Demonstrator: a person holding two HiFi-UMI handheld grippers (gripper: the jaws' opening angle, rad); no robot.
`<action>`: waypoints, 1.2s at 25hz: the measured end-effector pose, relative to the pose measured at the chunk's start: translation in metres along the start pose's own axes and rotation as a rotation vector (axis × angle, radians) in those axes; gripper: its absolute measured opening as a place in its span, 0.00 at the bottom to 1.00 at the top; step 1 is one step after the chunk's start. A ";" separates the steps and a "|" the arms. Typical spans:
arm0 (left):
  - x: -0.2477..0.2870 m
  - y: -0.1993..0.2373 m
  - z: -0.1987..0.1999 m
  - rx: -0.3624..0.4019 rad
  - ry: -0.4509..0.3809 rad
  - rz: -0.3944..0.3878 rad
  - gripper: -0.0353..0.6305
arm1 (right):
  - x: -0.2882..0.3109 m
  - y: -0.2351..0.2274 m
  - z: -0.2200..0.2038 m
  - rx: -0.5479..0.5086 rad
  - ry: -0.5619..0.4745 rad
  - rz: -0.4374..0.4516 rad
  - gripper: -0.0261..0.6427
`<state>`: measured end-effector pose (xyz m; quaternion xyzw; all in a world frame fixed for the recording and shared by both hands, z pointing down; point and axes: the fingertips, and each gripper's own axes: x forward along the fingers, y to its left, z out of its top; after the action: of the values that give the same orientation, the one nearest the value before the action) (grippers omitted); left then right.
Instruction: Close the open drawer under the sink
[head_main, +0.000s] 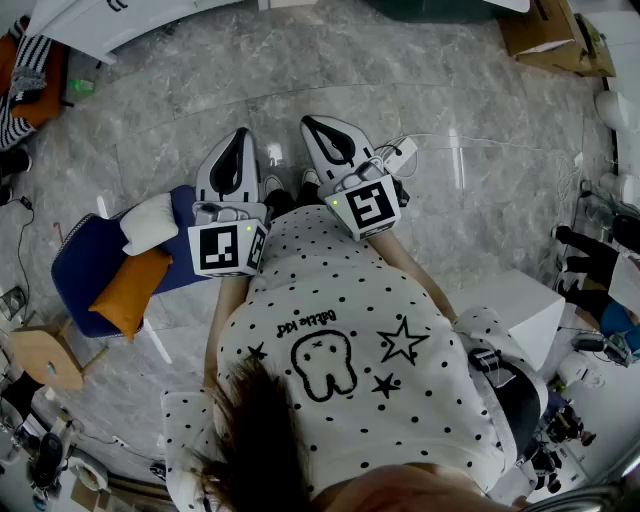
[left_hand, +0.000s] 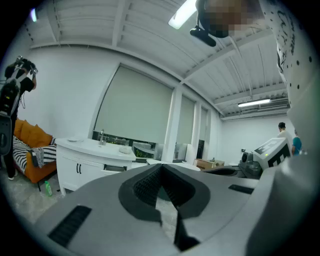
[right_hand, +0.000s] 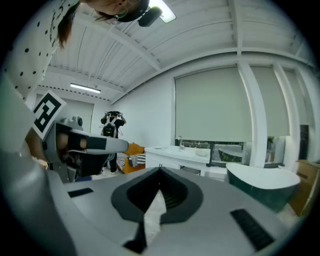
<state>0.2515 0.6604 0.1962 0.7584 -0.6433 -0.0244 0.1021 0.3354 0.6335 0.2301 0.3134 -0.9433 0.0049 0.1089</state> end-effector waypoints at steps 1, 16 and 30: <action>-0.002 0.000 0.000 -0.001 0.002 0.001 0.06 | -0.001 0.002 0.001 -0.001 0.002 0.003 0.06; -0.011 0.034 -0.002 -0.008 0.023 -0.001 0.06 | 0.021 0.025 0.009 0.028 -0.022 -0.001 0.06; 0.029 0.046 -0.022 -0.052 0.091 0.005 0.06 | 0.049 0.015 0.006 0.040 -0.012 0.082 0.06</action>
<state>0.2156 0.6277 0.2289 0.7543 -0.6389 -0.0064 0.1511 0.2871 0.6165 0.2351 0.2767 -0.9557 0.0263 0.0966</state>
